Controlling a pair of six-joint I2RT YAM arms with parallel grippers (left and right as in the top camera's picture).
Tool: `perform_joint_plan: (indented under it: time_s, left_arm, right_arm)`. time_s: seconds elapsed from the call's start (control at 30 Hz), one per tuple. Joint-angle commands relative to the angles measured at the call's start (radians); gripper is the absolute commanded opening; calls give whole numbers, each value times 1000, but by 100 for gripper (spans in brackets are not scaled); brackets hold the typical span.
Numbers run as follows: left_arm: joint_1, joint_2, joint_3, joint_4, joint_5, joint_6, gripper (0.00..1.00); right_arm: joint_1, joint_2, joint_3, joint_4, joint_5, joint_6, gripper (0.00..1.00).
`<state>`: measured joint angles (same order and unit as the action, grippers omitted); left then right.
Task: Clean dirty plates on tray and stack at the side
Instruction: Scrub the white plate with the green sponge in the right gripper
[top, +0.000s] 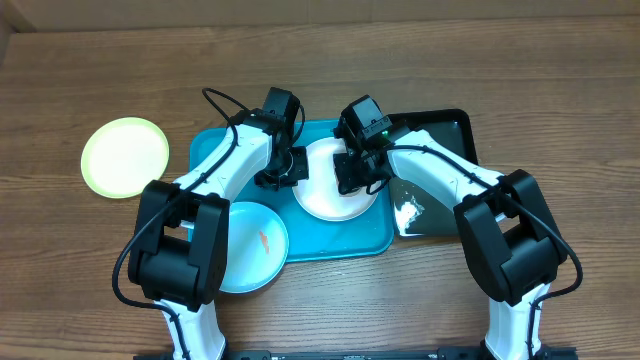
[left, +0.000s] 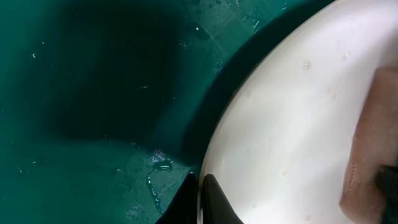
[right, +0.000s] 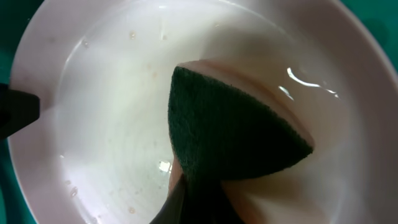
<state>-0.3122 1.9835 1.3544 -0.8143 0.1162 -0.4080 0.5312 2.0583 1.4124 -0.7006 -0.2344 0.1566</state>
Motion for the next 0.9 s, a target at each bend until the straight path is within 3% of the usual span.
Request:
perform_joint_plan:
  time_s: [0.0,0.23,0.5,0.7,0.87]
  left_arm:
    - [-2,8,18,5,8,27,5]
    - [-2,8,18,5,8,27,5]
    - [-2,8,18,5,8,27,5]
    - [-2,8,18,5,8,27,5]
    - [-2,8,18,7,8,27,5]
  right_arm:
    - [19,30,0,1,-73,4,4]
    - [16,30,9,40,-138,3,4]
    - [-51,-5,145,-24,-364,-19,4]
    - [-84,-27,164,-109,-322,-31,4]
    - [-85,-26,159,-152,-137,-31,4]
